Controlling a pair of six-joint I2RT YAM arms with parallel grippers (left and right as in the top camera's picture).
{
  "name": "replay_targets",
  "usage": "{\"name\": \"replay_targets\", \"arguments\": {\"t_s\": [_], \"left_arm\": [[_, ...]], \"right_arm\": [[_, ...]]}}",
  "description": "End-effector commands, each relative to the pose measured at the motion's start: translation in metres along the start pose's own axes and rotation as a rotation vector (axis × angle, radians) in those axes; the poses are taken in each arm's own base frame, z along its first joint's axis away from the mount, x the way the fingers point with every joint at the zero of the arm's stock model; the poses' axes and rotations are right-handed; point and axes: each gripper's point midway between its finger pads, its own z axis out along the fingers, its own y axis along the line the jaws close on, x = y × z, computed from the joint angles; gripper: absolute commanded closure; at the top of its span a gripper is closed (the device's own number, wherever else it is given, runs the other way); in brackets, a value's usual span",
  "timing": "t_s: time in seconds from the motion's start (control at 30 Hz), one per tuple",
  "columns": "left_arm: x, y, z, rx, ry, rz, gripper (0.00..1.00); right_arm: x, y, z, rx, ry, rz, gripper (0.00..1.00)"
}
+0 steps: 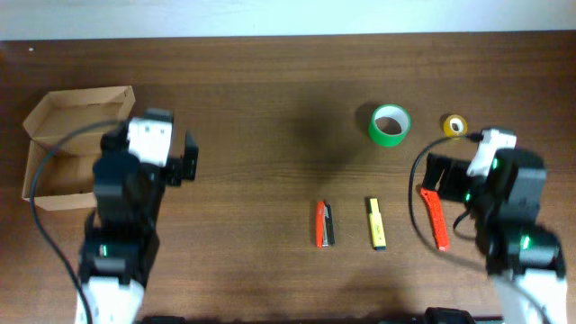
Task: Pack container
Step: 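Move the left gripper to the cardboard box's front wall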
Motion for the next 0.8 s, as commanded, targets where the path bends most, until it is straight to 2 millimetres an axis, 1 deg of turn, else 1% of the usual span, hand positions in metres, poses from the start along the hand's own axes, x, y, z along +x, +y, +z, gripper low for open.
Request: {"name": "replay_targets", "arguments": {"t_s": [0.0,0.1,0.17,0.27,0.37,0.43,0.47,0.5,0.6,0.67,0.77], "left_arm": [[-0.025,0.010,0.012,0.005,0.036,0.000,0.00],[-0.028,0.012,0.018,0.030,0.139,0.007,0.00],[-0.026,0.007,0.016,0.070,0.213,0.014,0.00],[-0.021,0.005,0.008,0.104,0.302,0.019,0.00],[-0.019,0.005,-0.003,0.114,0.344,0.021,0.00],[-0.016,0.006,-0.006,0.112,0.361,0.023,0.00],[-0.013,0.009,-0.008,0.096,0.377,0.026,0.01],[-0.007,0.014,-0.009,0.074,0.404,0.028,0.00],[0.005,0.024,-0.014,0.049,0.454,-0.018,0.00],[0.015,0.038,-0.015,0.012,0.487,-0.069,0.00],[0.028,0.064,-0.017,-0.056,0.522,-0.162,0.00]], "right_arm": [[-0.021,-0.016,0.007,0.045,0.061,0.035,0.01],[-0.029,-0.023,0.014,0.016,0.159,0.092,0.01],[-0.031,-0.030,0.018,0.015,0.206,0.127,0.01],[-0.032,-0.045,0.019,0.044,0.244,0.165,0.01],[-0.034,-0.051,0.018,0.027,0.236,0.192,0.01],[-0.033,-0.060,0.017,0.044,0.238,0.158,0.01],[-0.031,-0.069,0.016,0.078,0.243,0.164,0.01],[-0.026,-0.082,0.013,0.136,0.258,0.177,0.01],[-0.021,-0.107,0.011,0.221,0.272,0.216,0.01],[-0.019,-0.125,0.013,0.268,0.272,0.246,0.01],[-0.018,-0.154,0.018,0.321,0.259,0.331,0.01]]}}
